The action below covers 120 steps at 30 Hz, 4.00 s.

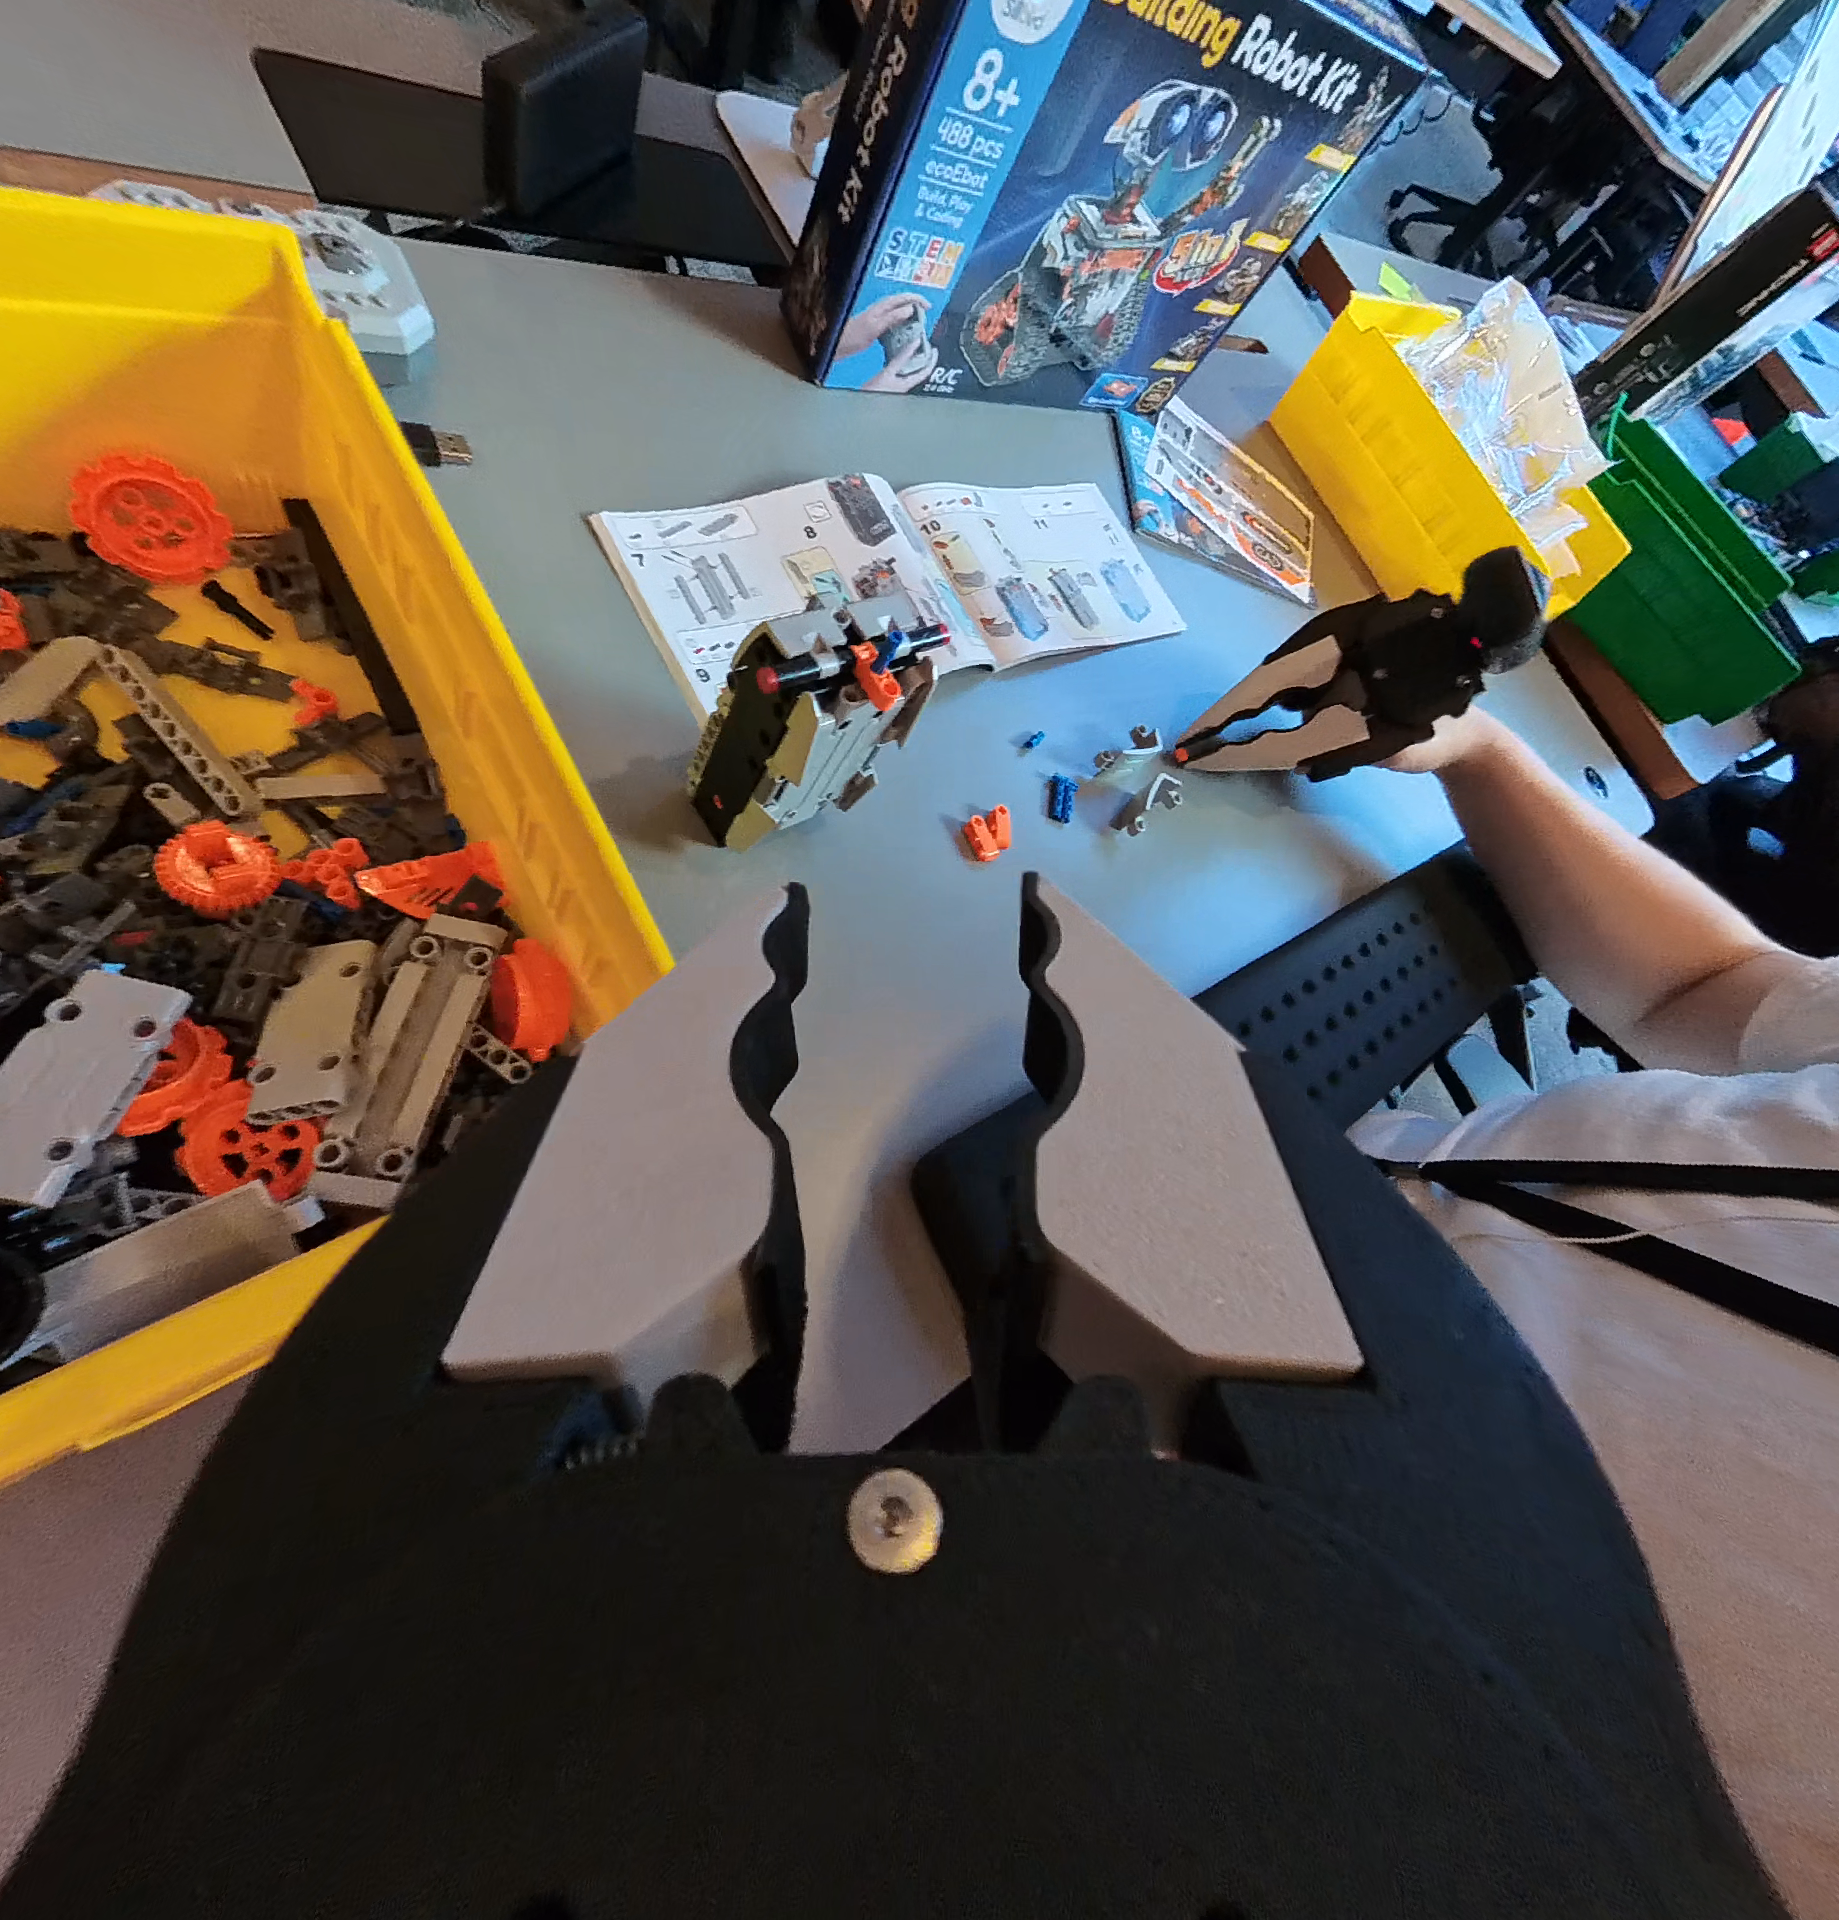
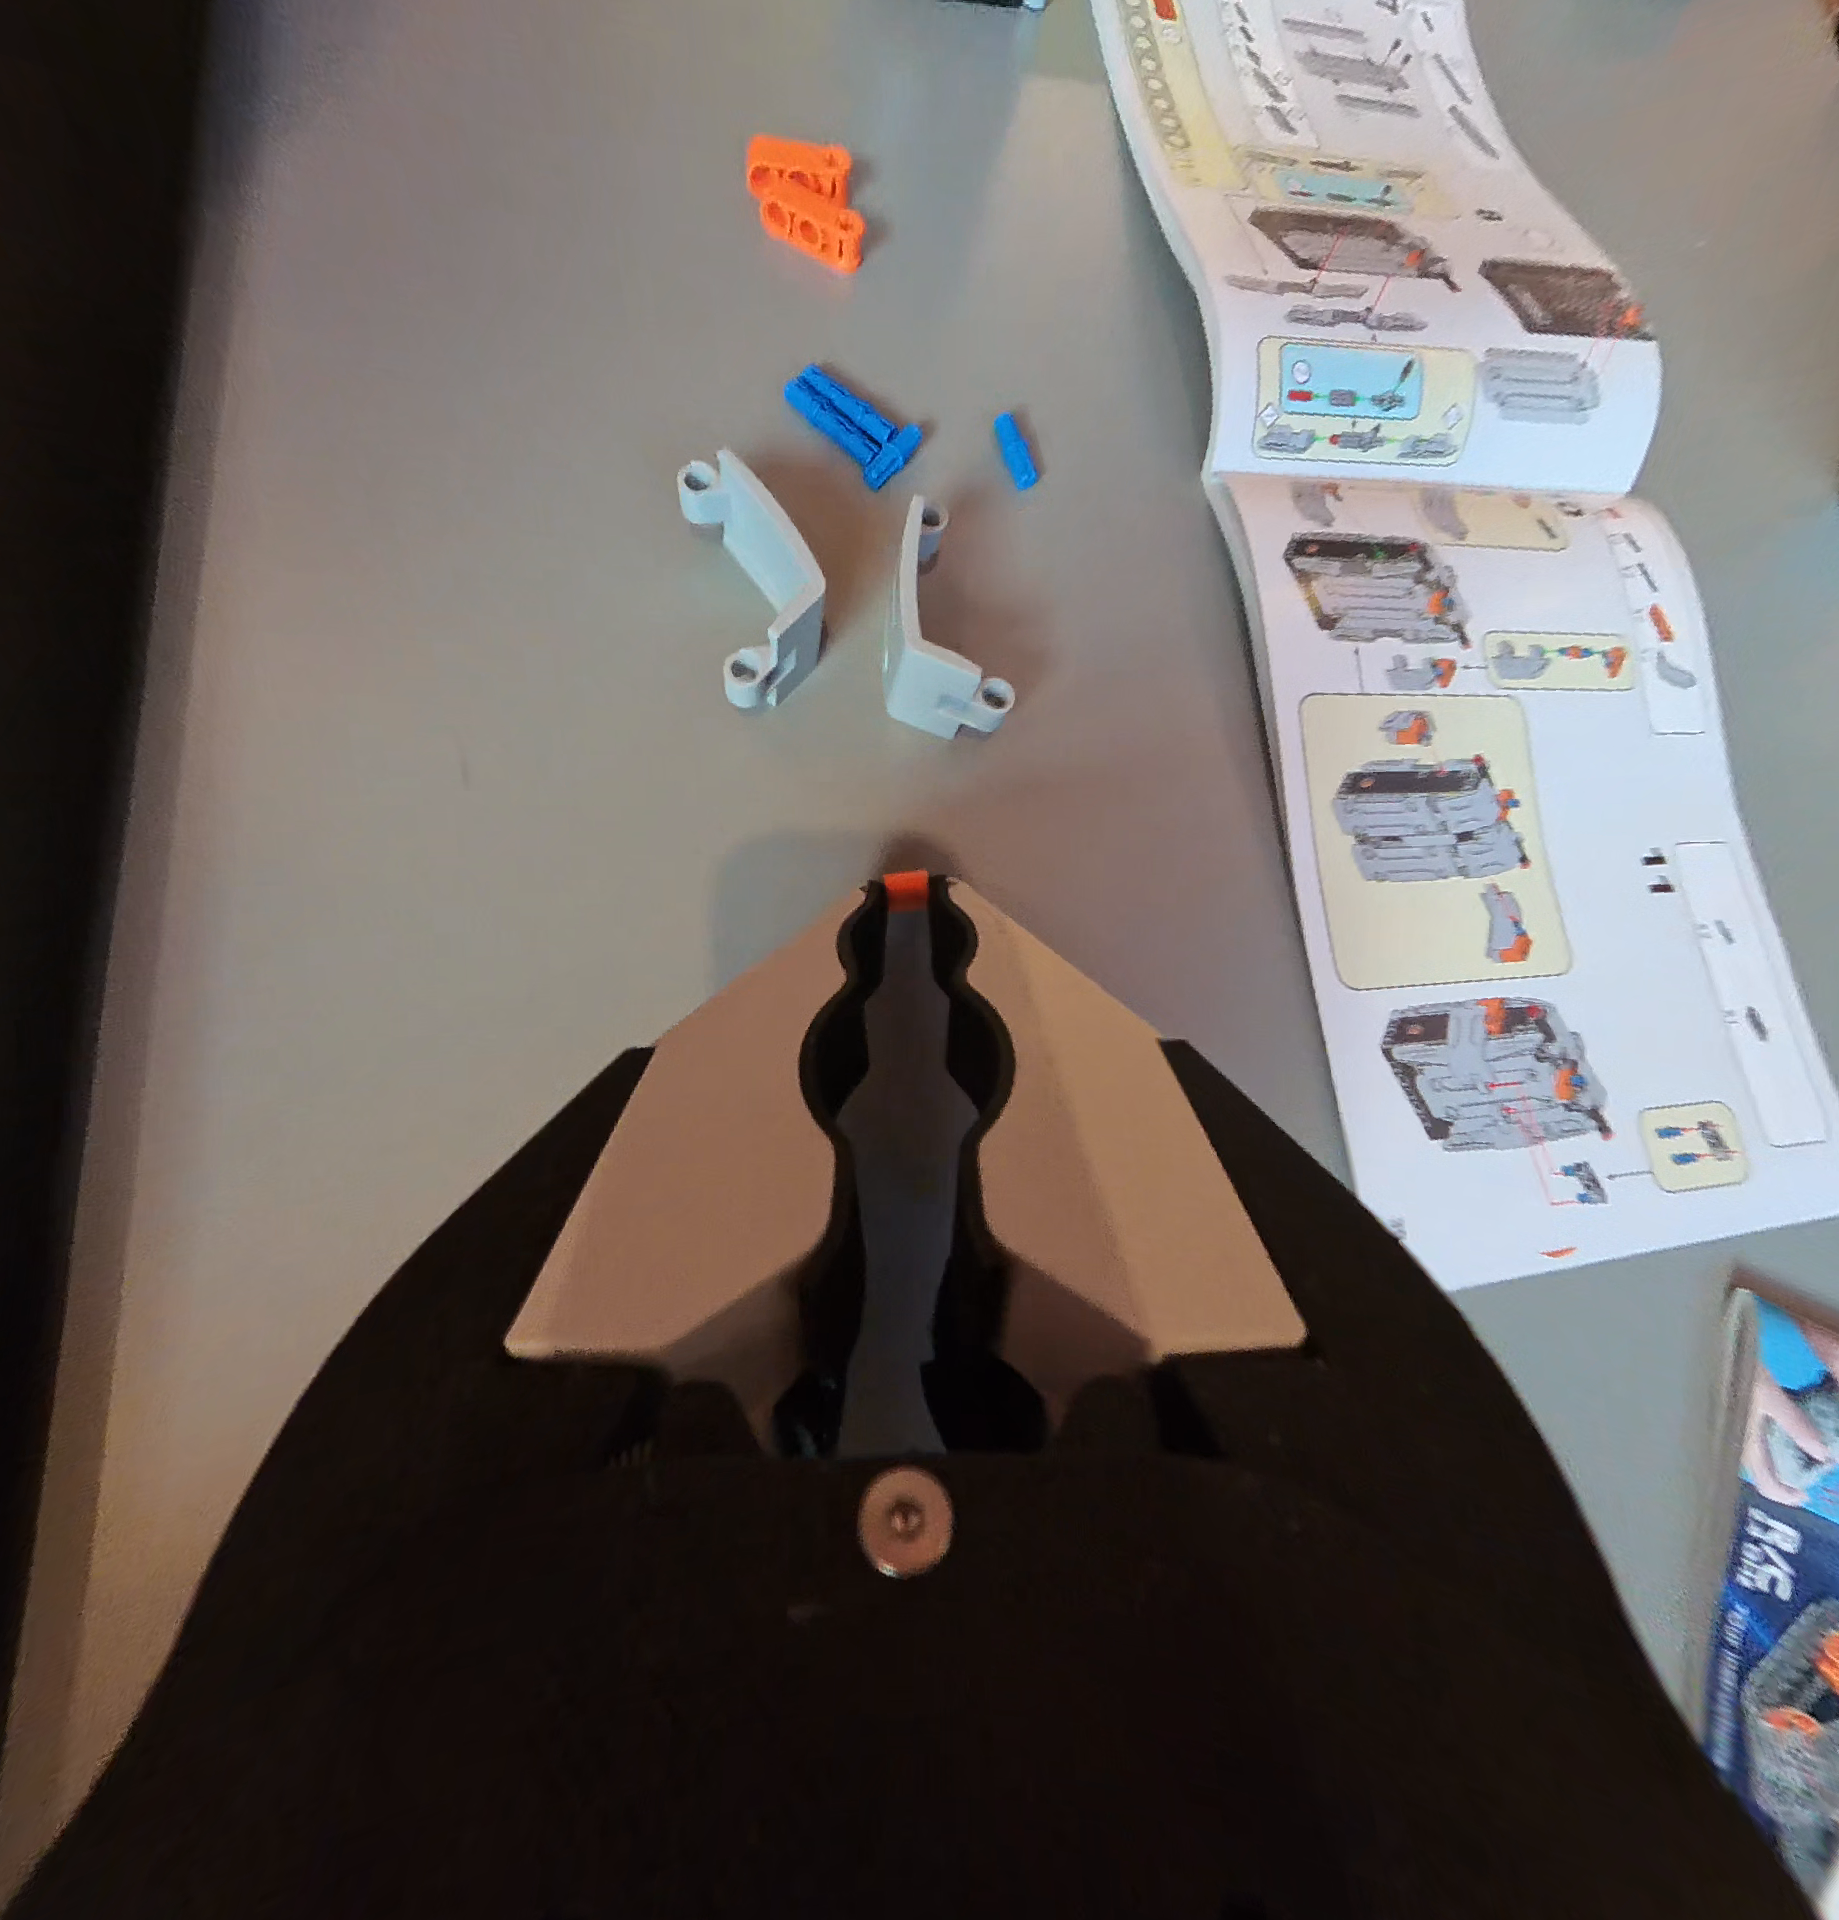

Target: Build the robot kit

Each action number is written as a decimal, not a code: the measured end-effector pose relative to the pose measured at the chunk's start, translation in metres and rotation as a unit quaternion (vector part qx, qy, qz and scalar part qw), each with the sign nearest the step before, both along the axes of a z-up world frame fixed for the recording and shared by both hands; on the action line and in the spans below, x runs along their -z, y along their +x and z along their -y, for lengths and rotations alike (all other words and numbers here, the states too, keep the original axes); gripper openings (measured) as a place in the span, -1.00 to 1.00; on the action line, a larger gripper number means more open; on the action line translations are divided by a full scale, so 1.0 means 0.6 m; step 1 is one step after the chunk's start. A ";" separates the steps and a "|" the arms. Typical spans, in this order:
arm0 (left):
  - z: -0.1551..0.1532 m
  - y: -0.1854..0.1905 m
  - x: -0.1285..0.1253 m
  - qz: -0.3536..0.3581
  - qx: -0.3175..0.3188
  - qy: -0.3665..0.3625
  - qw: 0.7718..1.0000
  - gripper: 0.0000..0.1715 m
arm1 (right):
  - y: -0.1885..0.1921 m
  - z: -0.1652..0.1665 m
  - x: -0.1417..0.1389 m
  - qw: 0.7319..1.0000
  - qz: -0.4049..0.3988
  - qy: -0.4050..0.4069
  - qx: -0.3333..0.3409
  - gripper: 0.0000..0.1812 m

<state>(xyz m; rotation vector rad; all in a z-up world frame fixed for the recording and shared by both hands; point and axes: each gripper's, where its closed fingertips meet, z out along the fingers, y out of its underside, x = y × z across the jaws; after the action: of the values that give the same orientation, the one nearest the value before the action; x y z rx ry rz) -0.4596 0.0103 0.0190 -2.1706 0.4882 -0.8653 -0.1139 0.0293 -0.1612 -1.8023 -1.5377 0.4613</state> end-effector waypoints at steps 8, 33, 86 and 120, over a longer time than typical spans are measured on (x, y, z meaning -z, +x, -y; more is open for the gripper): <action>0.000 0.015 -0.009 -0.005 0.002 -0.003 1.000 -0.54 | -0.001 0.000 0.001 0.997 -0.048 -0.055 0.011 -0.81; -0.046 -0.066 -0.032 0.001 -0.078 0.043 0.996 -0.56 | 0.139 -0.102 -0.095 0.964 -0.090 0.167 0.186 -0.85; -0.064 -0.097 -0.009 -0.011 -0.090 0.043 0.995 -0.57 | 0.124 -0.099 -0.046 0.971 -0.003 0.183 0.154 -0.92; -0.213 -0.176 0.262 -0.417 0.070 -0.107 0.900 -0.49 | 0.165 -0.121 -0.024 0.958 0.044 0.197 0.204 -0.94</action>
<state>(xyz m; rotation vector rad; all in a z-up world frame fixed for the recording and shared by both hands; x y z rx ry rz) -0.5652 0.1379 -0.1382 -2.6818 1.0064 0.0091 -0.0150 0.1017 -0.1469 -1.7677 -1.1633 -0.1200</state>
